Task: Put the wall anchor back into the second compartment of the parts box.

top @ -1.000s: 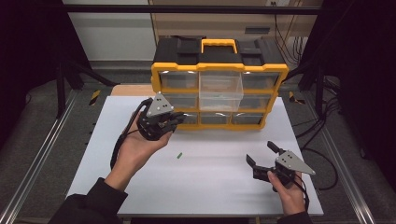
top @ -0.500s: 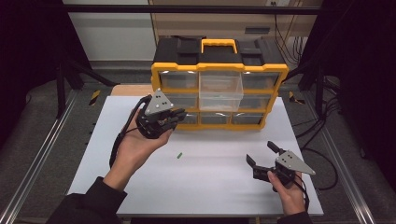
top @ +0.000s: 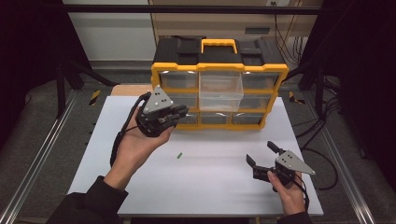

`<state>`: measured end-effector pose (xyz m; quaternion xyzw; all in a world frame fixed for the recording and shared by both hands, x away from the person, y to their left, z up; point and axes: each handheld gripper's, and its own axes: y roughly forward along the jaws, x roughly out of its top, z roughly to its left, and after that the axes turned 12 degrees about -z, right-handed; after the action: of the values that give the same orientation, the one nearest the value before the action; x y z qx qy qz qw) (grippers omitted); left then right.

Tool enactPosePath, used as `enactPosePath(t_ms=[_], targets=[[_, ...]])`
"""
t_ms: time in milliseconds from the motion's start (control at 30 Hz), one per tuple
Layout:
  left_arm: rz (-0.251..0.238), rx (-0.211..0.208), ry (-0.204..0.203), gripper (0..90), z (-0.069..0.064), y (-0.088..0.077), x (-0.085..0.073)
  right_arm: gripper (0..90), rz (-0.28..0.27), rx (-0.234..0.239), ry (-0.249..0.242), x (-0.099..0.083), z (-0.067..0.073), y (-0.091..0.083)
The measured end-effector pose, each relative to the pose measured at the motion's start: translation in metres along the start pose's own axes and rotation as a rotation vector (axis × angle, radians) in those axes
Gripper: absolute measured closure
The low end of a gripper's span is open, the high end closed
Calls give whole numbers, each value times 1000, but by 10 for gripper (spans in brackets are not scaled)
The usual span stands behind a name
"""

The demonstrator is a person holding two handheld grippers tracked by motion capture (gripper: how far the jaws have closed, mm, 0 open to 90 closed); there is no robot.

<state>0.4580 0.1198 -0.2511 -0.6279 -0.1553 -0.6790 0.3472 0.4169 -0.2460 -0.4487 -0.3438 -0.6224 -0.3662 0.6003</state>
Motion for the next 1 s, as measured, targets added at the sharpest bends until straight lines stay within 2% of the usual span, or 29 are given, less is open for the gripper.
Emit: enactPosePath(t_ms=[333, 1000], targets=[[-61, 19, -3, 837, -2, -1, 4, 71, 4, 0, 0, 0, 0, 0], [-143, 45, -25, 837, -4, 3, 11, 71, 1, 0, 3, 0, 0, 0]])
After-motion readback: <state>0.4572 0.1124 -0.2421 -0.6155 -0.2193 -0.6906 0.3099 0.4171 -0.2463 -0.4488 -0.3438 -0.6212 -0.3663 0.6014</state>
